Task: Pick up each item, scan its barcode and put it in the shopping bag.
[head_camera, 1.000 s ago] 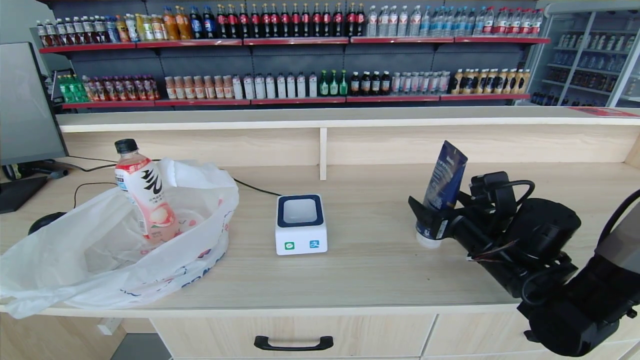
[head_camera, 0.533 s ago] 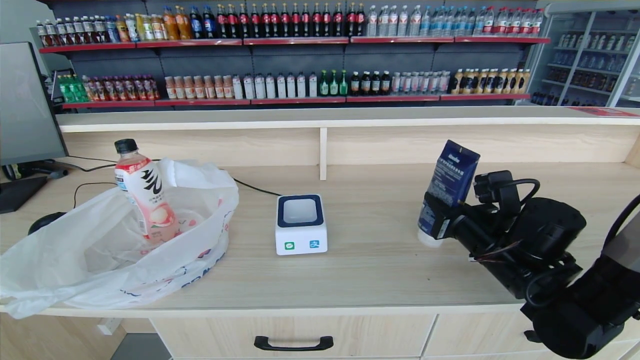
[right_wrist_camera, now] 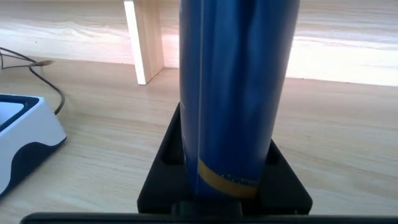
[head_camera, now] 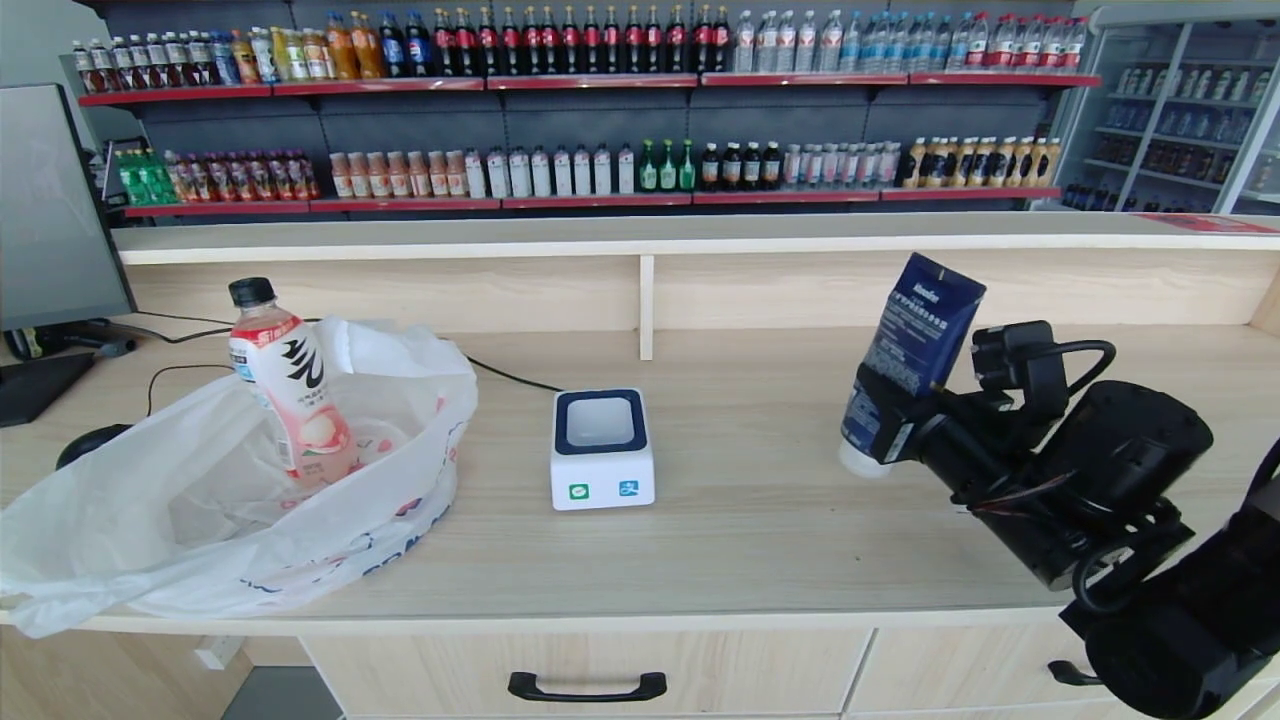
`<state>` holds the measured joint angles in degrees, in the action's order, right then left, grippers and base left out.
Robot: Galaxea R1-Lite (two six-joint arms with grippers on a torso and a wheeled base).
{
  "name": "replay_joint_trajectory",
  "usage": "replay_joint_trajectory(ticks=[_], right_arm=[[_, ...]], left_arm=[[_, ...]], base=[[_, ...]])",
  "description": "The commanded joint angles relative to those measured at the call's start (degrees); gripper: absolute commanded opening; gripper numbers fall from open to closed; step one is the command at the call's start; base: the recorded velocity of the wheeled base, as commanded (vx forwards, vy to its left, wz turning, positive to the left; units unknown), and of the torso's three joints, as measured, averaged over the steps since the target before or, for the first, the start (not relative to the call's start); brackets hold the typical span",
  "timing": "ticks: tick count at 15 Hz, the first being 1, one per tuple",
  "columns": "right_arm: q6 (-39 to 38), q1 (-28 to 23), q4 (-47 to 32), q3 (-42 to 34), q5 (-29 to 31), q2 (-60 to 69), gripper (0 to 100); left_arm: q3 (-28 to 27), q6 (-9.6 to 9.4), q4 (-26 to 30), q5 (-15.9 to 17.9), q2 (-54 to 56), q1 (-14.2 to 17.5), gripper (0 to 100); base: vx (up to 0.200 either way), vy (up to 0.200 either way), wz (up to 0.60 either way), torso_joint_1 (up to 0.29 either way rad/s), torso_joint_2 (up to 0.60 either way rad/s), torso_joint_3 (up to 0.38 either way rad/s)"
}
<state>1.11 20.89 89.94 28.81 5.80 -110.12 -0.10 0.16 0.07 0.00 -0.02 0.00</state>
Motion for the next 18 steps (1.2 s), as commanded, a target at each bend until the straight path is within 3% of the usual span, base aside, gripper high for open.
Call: replay_joint_trajectory(ticks=[1, 11, 14, 18], right_arm=[[0.0, 1.6, 0.1, -0.2, 0.0, 2.9, 0], [-0.1, 5.2, 0.1, -6.0, -0.4, 12.3, 0], [-0.4, 10.2, 0.1, -11.2, -2.0, 16.2, 0], [-4.4, 14.9, 0.1, -11.8, -6.5, 18.9, 0]], left_arm=[[0.0, 0.02, 0.0, 0.0, 0.0, 0.0, 100], [0.0, 0.02, 0.0, 0.0, 0.0, 0.0, 100], [0.0, 0.02, 0.0, 0.0, 0.0, 0.0, 100], [0.0, 0.02, 0.0, 0.0, 0.0, 0.0, 100]], base=[[0.000, 0.000, 0.00, 0.000, 0.00, 0.000], [0.000, 0.000, 0.00, 0.000, 0.00, 0.000], [0.000, 0.000, 0.00, 0.000, 0.00, 0.000], [0.000, 0.000, 0.00, 0.000, 0.00, 0.000]])
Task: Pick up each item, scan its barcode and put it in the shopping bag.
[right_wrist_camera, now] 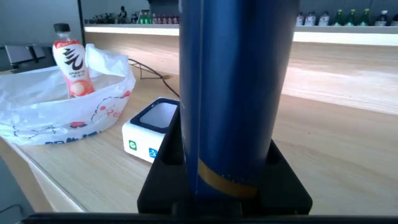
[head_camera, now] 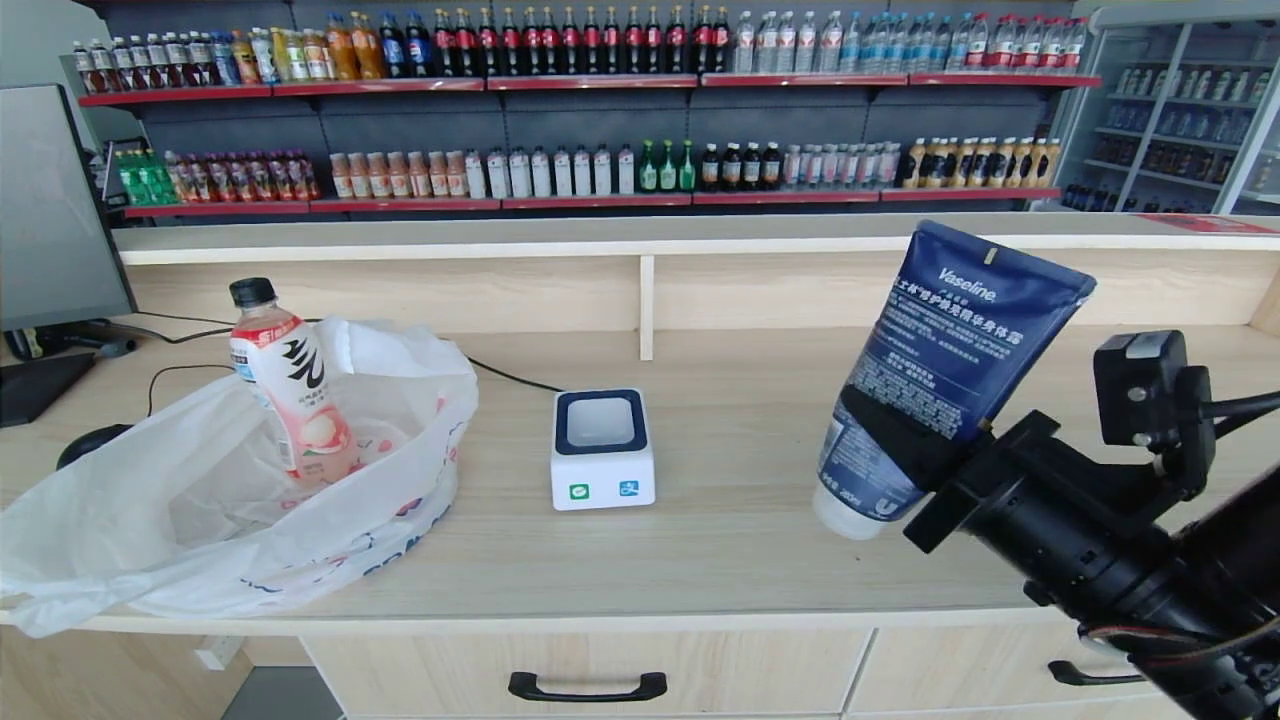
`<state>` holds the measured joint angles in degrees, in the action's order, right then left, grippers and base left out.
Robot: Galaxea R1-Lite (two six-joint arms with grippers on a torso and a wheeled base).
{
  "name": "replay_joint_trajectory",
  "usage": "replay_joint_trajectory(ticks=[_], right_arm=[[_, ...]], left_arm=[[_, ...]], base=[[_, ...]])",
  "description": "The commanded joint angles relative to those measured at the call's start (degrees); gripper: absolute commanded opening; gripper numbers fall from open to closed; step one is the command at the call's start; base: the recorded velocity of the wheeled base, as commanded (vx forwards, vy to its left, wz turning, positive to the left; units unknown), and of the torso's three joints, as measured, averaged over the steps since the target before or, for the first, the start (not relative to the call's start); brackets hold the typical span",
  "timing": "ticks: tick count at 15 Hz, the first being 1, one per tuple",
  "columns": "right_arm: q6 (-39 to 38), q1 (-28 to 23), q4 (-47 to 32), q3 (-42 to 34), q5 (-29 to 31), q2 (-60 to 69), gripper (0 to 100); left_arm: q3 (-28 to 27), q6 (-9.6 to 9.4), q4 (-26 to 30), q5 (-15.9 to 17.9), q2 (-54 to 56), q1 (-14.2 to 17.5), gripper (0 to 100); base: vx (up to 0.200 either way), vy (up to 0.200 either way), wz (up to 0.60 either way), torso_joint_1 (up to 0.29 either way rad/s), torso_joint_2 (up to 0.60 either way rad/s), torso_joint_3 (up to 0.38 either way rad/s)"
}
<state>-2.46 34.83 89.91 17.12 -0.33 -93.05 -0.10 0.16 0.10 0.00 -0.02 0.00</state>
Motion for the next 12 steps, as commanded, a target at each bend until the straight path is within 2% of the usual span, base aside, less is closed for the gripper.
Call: replay_joint_trajectory(ticks=[1, 4, 8, 10, 12], right_arm=[[-3.4, 1.0, 0.1, 0.2, -3.3, 2.2, 0], [-12.2, 2.6, 0.1, 0.6, -10.7, 5.2, 0], [-18.8, 2.8, 0.1, -1.2, -11.3, 5.9, 0], [-25.4, 5.3, 0.1, 0.2, -11.4, 6.4, 0], [-27.7, 8.9, 0.1, 2.2, -11.4, 7.0, 0]], left_arm=[[0.0, 0.02, 0.0, 0.0, 0.0, 0.0, 100], [0.0, 0.02, 0.0, 0.0, 0.0, 0.0, 100], [0.0, 0.02, 0.0, 0.0, 0.0, 0.0, 100], [0.0, 0.02, 0.0, 0.0, 0.0, 0.1, 100], [0.0, 0.02, 0.0, 0.0, 0.0, 0.0, 100]], base=[[0.000, 0.000, 0.00, 0.000, 0.00, 0.000], [0.000, 0.000, 0.00, 0.000, 0.00, 0.000], [0.000, 0.000, 0.00, 0.000, 0.00, 0.000], [0.000, 0.000, 0.00, 0.000, 0.00, 0.000], [0.000, 0.000, 0.00, 0.000, 0.00, 0.000]])
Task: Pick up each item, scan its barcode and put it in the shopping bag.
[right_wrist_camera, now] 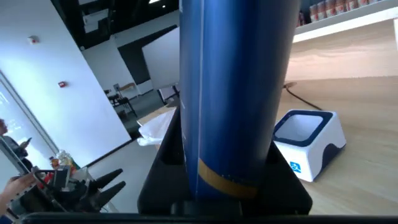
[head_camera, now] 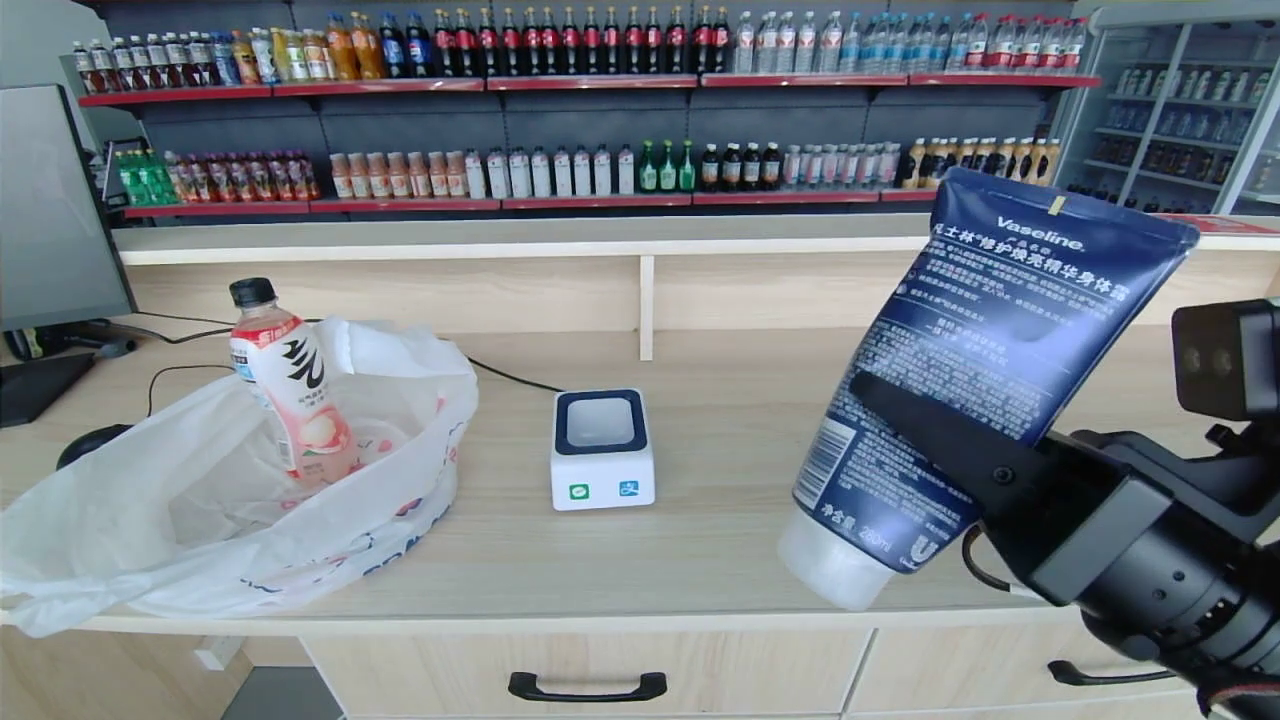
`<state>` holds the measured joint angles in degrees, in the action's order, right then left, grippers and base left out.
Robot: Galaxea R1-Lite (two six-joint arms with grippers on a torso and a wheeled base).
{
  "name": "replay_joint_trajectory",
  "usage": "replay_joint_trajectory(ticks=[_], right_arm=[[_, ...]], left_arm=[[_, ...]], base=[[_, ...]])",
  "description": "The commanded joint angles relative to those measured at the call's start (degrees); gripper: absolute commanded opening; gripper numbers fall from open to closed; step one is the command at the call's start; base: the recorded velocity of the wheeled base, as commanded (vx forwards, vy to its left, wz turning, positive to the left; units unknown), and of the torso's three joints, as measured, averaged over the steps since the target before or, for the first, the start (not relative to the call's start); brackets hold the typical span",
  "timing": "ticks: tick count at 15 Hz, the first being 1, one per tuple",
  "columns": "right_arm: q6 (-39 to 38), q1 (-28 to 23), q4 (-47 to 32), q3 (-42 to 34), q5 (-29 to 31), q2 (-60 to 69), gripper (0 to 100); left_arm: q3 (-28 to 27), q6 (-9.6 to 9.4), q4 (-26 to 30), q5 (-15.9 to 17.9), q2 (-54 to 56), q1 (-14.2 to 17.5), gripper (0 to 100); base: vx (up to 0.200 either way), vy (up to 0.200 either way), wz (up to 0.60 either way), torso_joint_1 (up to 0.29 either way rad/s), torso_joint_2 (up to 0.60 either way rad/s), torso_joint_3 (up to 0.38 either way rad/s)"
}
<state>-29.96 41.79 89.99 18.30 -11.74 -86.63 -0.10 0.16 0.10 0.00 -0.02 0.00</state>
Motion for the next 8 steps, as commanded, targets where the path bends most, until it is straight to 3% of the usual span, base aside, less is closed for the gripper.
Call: replay_joint_trajectory(ticks=[1, 8], right_arm=[[-1.1, 2.2, 0.0, 0.4, 0.0, 0.6, 0], [-6.7, 10.6, 0.0, 3.1, 0.0, -1.0, 0]], left_arm=[[0.0, 0.02, 0.0, 0.0, 0.0, 0.0, 100], [0.0, 0.02, 0.0, 0.0, 0.0, 0.0, 100]], base=[[0.000, 0.000, 0.00, 0.000, 0.00, 0.000], [0.000, 0.000, 0.00, 0.000, 0.00, 0.000]])
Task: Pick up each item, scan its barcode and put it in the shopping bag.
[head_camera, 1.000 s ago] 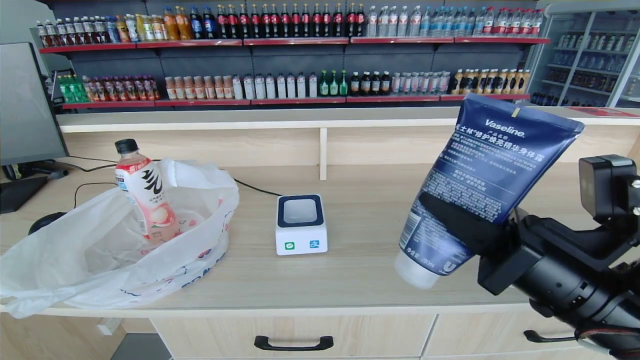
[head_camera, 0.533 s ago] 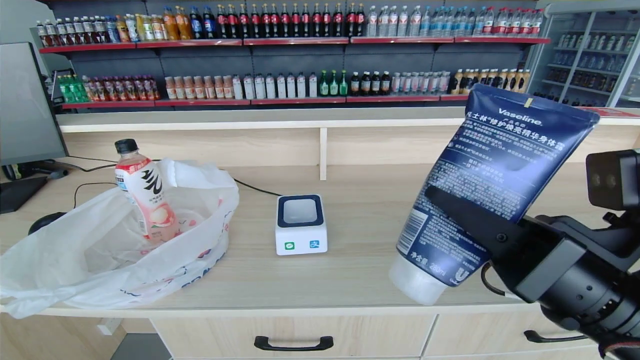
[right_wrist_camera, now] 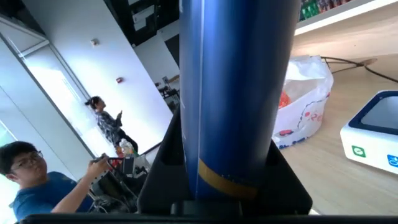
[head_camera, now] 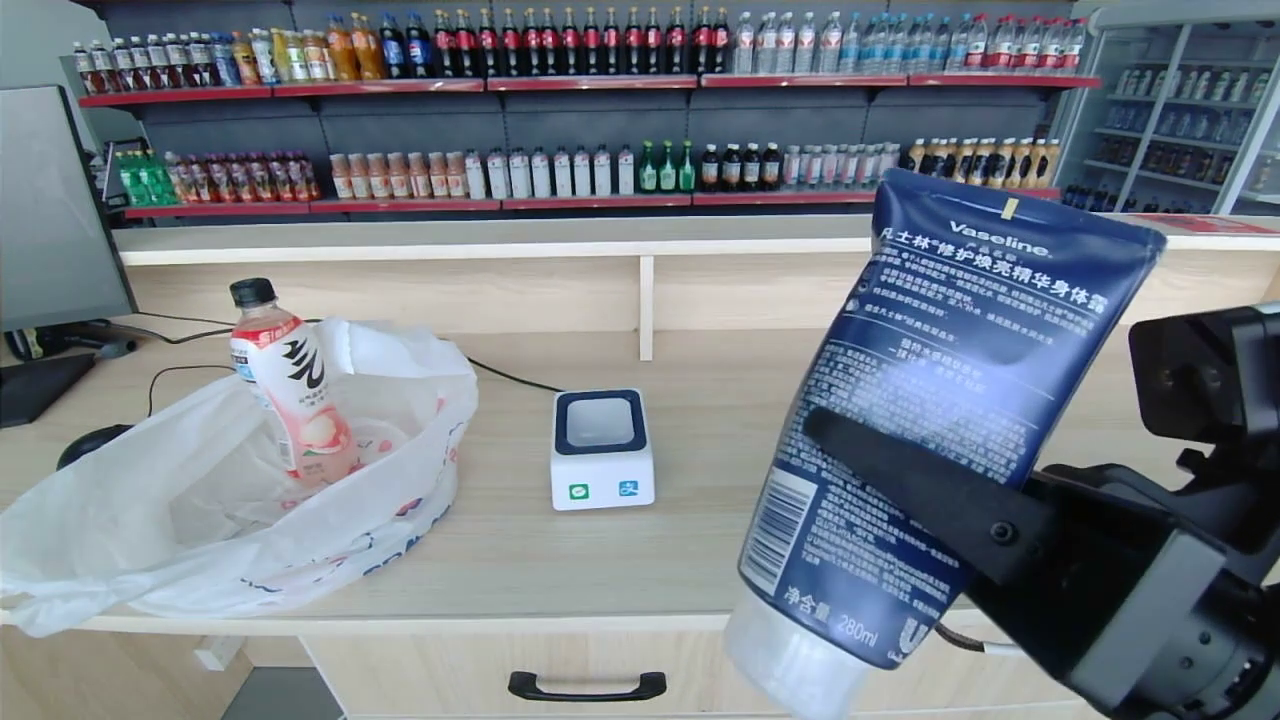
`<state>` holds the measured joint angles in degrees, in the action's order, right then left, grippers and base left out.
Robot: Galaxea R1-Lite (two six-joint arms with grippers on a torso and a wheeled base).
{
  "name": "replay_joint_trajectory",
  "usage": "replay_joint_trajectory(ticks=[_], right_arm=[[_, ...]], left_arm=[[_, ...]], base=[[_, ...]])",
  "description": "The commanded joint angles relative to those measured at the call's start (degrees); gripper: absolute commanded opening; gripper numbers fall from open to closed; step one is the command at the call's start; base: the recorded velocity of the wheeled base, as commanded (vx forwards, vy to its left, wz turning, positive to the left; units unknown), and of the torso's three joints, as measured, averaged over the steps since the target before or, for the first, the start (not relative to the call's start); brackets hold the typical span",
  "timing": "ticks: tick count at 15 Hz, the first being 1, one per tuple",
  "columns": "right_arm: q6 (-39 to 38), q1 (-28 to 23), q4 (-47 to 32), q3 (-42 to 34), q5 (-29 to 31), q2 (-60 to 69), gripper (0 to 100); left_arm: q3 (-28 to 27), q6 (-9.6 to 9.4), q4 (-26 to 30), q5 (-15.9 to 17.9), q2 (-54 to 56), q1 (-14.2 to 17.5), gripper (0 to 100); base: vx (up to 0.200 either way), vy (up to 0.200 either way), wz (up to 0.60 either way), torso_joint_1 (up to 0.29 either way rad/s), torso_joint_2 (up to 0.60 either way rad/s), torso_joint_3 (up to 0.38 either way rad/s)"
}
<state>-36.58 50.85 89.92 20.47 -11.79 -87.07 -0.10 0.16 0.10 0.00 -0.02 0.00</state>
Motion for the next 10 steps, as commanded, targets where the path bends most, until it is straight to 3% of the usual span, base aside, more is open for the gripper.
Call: replay_joint_trajectory(ticks=[1, 10], right_arm=[[-0.4, 1.5, 0.1, 1.3, 0.0, -0.8, 0], [-6.9, 1.5, 0.1, 2.2, 0.0, 4.1, 0]], left_arm=[[0.0, 0.02, 0.0, 0.0, 0.0, 0.0, 100], [0.0, 0.02, 0.0, 0.0, 0.0, 0.0, 100]], base=[[0.000, 0.000, 0.00, 0.000, 0.00, 0.000], [0.000, 0.000, 0.00, 0.000, 0.00, 0.000]])
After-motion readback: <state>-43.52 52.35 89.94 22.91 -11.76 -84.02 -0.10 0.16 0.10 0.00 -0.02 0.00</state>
